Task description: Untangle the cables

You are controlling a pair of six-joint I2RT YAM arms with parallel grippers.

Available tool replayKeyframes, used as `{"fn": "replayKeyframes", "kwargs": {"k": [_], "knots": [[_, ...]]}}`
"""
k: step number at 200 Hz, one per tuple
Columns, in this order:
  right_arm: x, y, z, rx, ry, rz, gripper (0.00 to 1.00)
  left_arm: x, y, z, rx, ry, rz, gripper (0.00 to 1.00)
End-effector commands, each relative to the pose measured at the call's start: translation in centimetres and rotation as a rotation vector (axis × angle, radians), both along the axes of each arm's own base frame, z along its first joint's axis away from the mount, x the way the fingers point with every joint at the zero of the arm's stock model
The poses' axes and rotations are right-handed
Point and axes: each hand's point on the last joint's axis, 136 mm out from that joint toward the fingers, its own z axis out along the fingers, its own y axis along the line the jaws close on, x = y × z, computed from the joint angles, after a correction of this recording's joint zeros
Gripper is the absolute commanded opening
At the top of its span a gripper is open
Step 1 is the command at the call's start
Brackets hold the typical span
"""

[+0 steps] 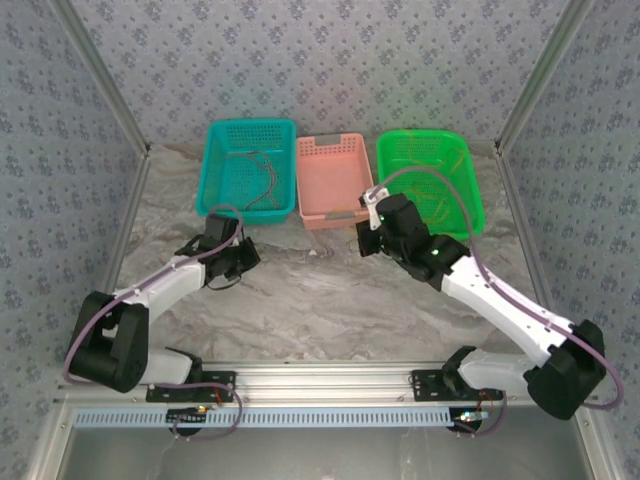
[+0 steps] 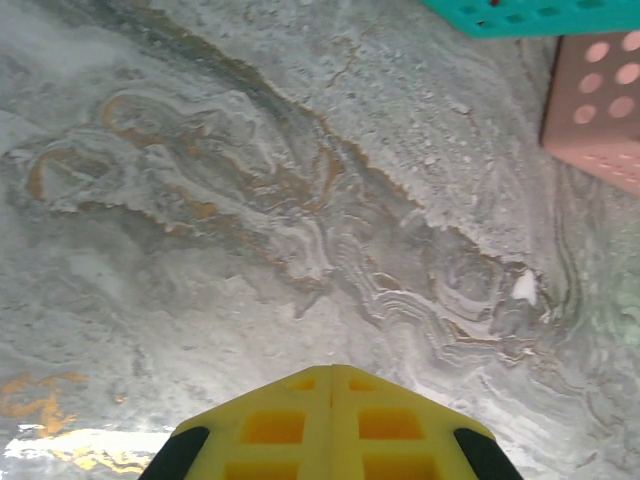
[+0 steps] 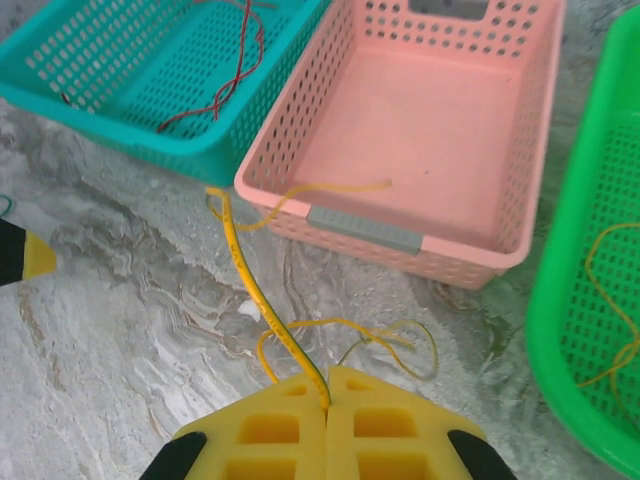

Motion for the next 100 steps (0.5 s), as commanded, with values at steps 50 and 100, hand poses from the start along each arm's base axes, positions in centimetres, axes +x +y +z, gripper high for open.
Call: {"fn": "replayKeyframes", "kwargs": {"k": [50, 100], "knots": [[-2.0, 0.8, 4.1, 0.056, -0.016, 0.083, 0.0, -1.5, 7.5, 4.5, 0.195, -0.04, 0.158, 0.3], [-2.7, 2.2, 7.3, 0.091, -0.01, 0.154, 0.0, -1.6, 1.3, 9.0, 0.014, -0.226, -0.044, 0.57]]}}
